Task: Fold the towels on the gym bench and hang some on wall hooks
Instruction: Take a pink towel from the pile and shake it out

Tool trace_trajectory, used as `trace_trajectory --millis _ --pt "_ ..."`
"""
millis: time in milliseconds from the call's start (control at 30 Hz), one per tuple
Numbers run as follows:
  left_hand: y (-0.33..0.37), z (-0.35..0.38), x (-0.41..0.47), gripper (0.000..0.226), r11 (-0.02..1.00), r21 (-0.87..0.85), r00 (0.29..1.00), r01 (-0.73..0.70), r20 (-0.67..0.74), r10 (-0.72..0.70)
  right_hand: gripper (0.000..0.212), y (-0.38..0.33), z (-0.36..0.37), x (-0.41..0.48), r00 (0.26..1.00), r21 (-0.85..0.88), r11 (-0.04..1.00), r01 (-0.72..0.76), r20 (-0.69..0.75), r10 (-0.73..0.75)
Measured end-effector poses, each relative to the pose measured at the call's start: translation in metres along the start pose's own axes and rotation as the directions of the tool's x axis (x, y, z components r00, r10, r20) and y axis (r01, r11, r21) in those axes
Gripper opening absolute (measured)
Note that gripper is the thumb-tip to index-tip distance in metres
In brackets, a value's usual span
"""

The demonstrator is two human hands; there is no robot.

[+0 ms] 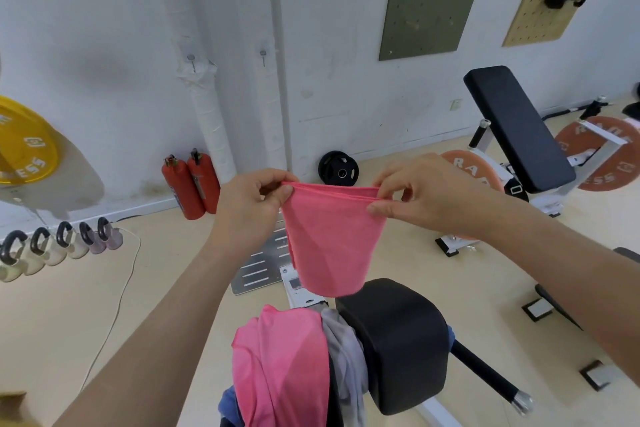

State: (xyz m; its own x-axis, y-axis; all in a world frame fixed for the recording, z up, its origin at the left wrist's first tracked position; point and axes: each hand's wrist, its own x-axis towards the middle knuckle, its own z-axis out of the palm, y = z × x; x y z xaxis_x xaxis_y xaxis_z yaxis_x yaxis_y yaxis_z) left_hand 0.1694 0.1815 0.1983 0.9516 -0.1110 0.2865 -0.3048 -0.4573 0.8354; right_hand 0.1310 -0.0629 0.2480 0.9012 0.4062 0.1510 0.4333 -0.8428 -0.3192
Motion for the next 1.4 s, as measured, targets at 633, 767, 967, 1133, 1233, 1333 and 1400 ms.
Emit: trace_trajectory --millis 633,767,967,1133,1233,1333,1400 --pt "-0.047 0.094 0.034 0.018 0.98 0.124 0.982 -0.156 -0.091 0.168 0.018 0.104 0.07 0.031 0.927 0.02 0.983 -0.183 -0.329 0.179" --pt "-0.087 0.135 -0.008 0.019 0.939 0.246 0.969 -0.238 0.121 0.214 0.011 0.129 0.124 -0.022 0.965 -0.079 0.977 -0.197 -0.192 0.179" --pt "-0.144 0.202 -0.105 0.016 0.957 0.237 0.737 -0.167 0.675 -0.038 0.02 0.151 0.225 -0.123 0.865 -0.206 0.927 -0.314 0.34 0.369" --pt "-0.151 0.225 -0.138 0.019 0.932 0.205 0.552 -0.299 0.834 -0.006 0.025 0.151 0.241 -0.155 0.736 -0.21 0.93 -0.301 0.569 0.366" --pt "-0.152 0.229 -0.147 0.01 0.944 0.172 0.459 -0.282 0.888 -0.024 0.03 0.151 0.245 -0.164 0.636 -0.237 0.919 -0.315 0.666 0.39" --pt "-0.143 0.228 -0.15 0.012 0.962 0.186 0.368 -0.202 0.924 -0.101 0.03 0.148 0.239 -0.16 0.522 -0.223 0.918 -0.329 0.767 0.373" --pt "-0.137 0.227 -0.15 0.011 0.978 0.196 0.316 -0.072 0.934 -0.164 0.016 0.15 0.231 -0.152 0.443 -0.164 0.92 -0.355 0.837 0.32"
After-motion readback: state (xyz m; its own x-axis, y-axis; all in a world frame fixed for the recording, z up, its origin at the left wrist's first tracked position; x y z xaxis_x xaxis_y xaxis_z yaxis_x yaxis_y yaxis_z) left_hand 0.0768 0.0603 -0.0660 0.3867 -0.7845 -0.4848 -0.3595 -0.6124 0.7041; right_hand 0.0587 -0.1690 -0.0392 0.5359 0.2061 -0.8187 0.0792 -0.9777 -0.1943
